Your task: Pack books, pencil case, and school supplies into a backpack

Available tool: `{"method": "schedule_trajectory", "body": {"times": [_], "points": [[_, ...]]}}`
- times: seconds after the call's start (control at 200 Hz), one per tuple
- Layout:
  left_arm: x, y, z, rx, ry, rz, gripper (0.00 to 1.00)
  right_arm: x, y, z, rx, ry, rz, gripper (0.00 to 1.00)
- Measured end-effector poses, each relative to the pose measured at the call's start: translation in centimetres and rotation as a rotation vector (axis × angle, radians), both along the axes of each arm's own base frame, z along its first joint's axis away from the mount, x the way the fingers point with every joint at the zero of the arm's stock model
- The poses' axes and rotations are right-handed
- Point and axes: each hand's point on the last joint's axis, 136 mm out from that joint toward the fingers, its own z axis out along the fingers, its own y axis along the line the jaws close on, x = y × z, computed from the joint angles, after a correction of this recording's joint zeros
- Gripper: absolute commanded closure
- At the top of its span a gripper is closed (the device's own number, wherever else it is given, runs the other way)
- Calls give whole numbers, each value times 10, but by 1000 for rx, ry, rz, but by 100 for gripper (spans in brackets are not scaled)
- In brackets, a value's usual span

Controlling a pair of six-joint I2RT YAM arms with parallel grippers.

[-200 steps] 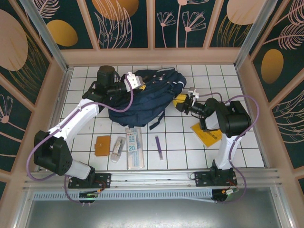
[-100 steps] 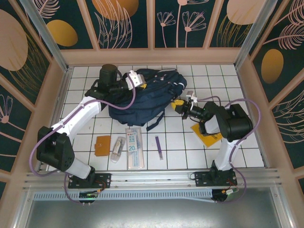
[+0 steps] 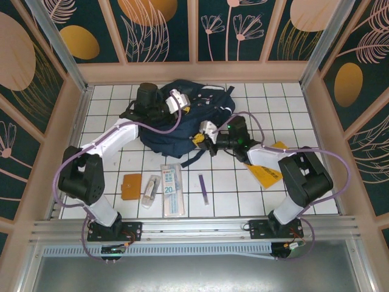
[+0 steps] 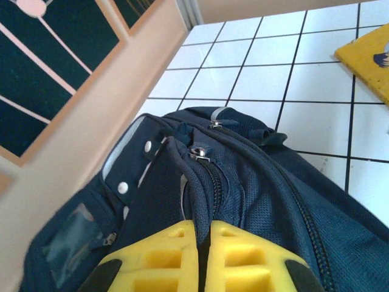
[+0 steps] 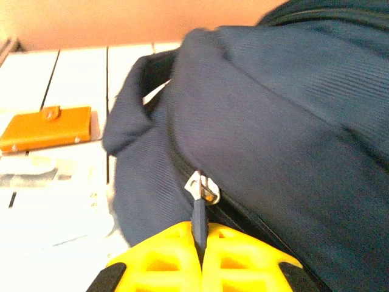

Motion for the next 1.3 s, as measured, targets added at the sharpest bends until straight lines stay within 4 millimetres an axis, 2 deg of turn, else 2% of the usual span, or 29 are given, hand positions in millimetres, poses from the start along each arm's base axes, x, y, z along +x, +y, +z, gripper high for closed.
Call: {"method": "schedule_trajectory", "body": {"times": [0.125, 0.22, 0.305, 0.365, 0.435, 0.46, 0.55, 0.601, 0.696, 0.756, 0.801, 0.866, 0.926, 0.956, 1.061, 1.111, 1.161, 1.201, 1.246, 1.301], "points": [[3, -16, -21, 0, 45, 2, 100, -12, 8, -19, -115, 44, -5, 100], [7, -30, -36, -4, 81, 12, 100, -14, 12, -24, -155, 79, -41, 100], [14, -39, -44, -16, 110, 29, 100, -12, 11, -27, -163, 118, -87, 96], [21, -43, -46, -30, 136, 57, 89, -8, 9, -28, -159, 145, -132, 93], [30, -42, -45, -54, 169, 108, 65, -2, 6, -30, -156, 170, -184, 89], [33, -41, -43, -60, 176, 132, 61, -2, 6, -31, -157, 178, -195, 87], [43, -34, -38, -85, 217, 222, 58, -2, 6, -32, -151, 214, -219, 71], [44, -29, -36, -98, 250, 267, 59, -5, 8, -33, -149, 226, -215, 67], [39, -16, -26, -124, 328, 366, 56, -13, 8, -34, -145, 251, -211, 59], [34, -5, -13, -169, 380, 433, 59, -16, 1, -32, -140, 260, -231, 51], [27, 1, -4, -201, 424, 463, 61, -16, -5, -27, -130, 257, -260, 50], [14, 9, 7, -261, 506, 508, 65, 0, -18, -13, -104, 251, -368, 48], [1, 13, 5, -302, 591, 541, 65, 29, -36, 2, -74, 286, -532, 24], [-7, 13, 0, -313, 637, 555, 65, 43, -44, 9, -61, 326, -613, 21], [-42, 4, -47, -289, 826, 608, 62, 105, -77, 45, 56, 476, -849, 23], [-62, -4, -73, -250, 914, 631, 61, 127, -94, 54, 130, 571, -933, 19], [-78, -12, -93, -210, 979, 655, 60, 143, -114, 49, 201, 700, -1017, 16], [-88, -19, -105, -183, 1015, 674, 60, 148, -128, 35, 233, 811, -1082, 15], [-95, -25, -115, -164, 1044, 697, 60, 145, -137, 10, 240, 952, -1147, 15], [-98, -25, -125, -151, 1067, 745, 59, 134, -136, -19, 223, 1099, -1191, 15]]}}
